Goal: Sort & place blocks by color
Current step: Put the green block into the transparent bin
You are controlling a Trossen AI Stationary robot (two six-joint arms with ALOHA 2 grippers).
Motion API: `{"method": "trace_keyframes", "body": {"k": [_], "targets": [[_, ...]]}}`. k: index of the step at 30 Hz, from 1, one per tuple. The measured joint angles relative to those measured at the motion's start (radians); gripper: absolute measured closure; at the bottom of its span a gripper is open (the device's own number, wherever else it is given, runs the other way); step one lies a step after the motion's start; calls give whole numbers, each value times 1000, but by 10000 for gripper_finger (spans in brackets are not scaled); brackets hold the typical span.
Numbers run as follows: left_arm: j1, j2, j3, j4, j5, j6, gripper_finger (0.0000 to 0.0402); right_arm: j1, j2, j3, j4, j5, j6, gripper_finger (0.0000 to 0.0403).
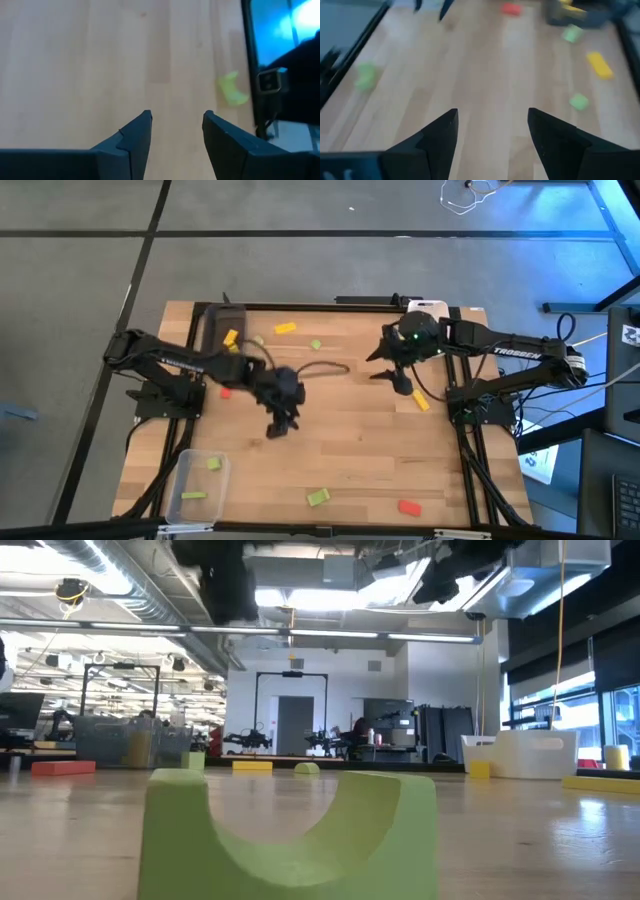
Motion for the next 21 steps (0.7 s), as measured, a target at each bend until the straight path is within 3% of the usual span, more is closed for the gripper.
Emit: {"method": "trace_keyframes", "body": {"k": [4, 11, 18, 21], "targets": [[-147, 0, 0, 94, -144, -189, 237, 44, 0, 0, -4, -36, -92, 163], [-360, 74, 1, 194, -446, -516, 237, 108, 0, 0, -9, -37, -106, 163], [-455, 195, 0, 424, -485, -553, 237, 184, 0, 0, -20, -36, -151, 163], [-476, 233, 0, 446, -479, -553, 237, 212, 0, 0, -9, -33, -123, 163]]}}
